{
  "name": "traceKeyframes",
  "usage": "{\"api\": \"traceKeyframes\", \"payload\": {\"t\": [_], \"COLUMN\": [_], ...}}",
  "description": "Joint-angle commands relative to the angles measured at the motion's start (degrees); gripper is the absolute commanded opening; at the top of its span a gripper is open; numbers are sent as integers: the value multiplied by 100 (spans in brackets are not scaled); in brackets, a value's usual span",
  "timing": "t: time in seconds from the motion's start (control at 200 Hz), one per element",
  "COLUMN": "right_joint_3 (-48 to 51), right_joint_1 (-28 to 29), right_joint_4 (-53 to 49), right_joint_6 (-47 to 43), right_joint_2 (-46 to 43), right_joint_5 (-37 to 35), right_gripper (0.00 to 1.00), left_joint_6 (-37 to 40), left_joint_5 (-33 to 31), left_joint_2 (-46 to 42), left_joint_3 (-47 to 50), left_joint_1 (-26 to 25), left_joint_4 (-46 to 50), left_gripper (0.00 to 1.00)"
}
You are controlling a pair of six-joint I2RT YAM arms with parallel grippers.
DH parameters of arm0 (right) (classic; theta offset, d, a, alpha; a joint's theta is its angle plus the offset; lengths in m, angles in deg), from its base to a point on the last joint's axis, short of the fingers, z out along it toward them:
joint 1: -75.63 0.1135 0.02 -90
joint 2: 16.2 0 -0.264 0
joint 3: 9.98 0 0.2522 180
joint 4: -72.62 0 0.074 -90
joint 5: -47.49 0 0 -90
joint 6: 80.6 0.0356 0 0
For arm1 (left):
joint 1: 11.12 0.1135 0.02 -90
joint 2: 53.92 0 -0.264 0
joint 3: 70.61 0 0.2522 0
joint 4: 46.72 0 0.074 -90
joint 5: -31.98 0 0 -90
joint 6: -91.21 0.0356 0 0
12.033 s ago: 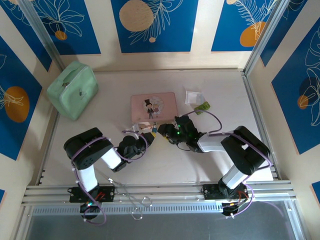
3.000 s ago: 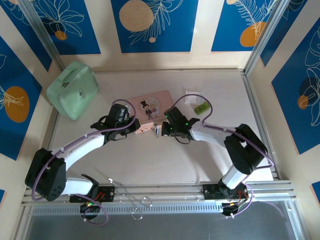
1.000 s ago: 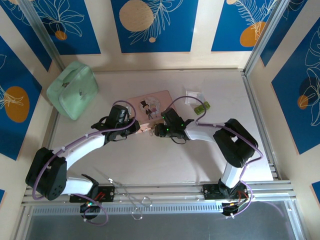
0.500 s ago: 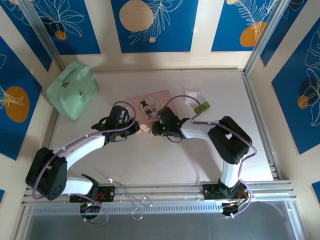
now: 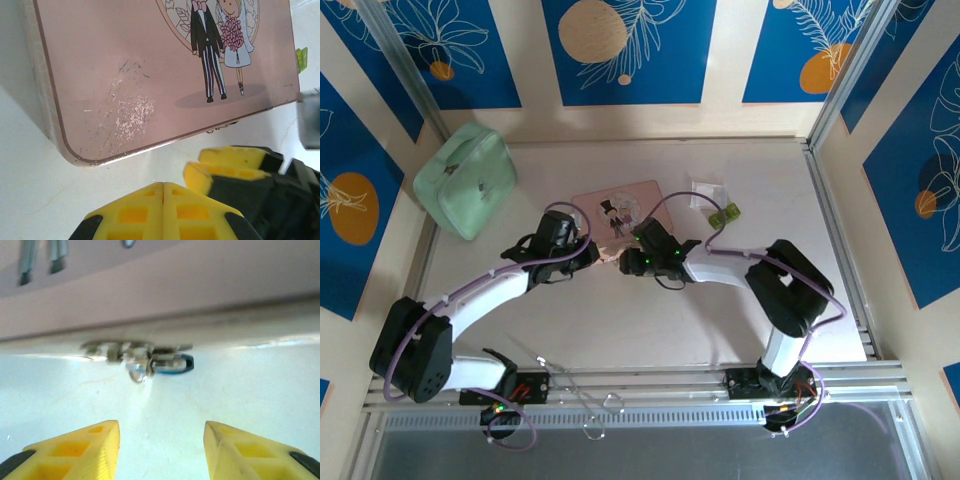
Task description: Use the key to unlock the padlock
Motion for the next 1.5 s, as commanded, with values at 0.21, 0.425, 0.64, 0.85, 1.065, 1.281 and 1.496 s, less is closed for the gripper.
{"api": "traceKeyframes", "payload": {"t": [0.21, 0.425, 0.64, 0.85, 1.065, 1.281, 1.496], "right_joint_3": [441, 788, 893, 989, 879, 430, 96], "right_joint_1": [-452, -455, -435, -419, -204, -118, 14], "right_joint_4": [692, 1988, 2643, 2752, 2118, 1570, 1229], "right_joint_6": [-376, 98, 212, 241, 68, -292, -553], "right_joint_2": [-206, 193, 697, 691, 609, 823, 1021], "right_joint_5": [988, 1106, 1015, 771, 583, 377, 210], "right_gripper": [57, 58, 58, 57, 57, 57, 55], "left_joint_6": [28, -78, -28, -23, 45, -39, -53], "left_joint_5": [74, 75, -25, 126, 114, 170, 162], "left_joint_2": [-46, -82, -143, 42, -23, -20, 6], "left_joint_3": [-45, -51, -1, -64, -63, 37, 63], "left_joint_1": [179, 188, 232, 232, 249, 276, 276], "left_joint_4": [142, 167, 66, 159, 143, 11, -12], "left_gripper": [3, 3, 3, 2, 1, 1, 1]}}
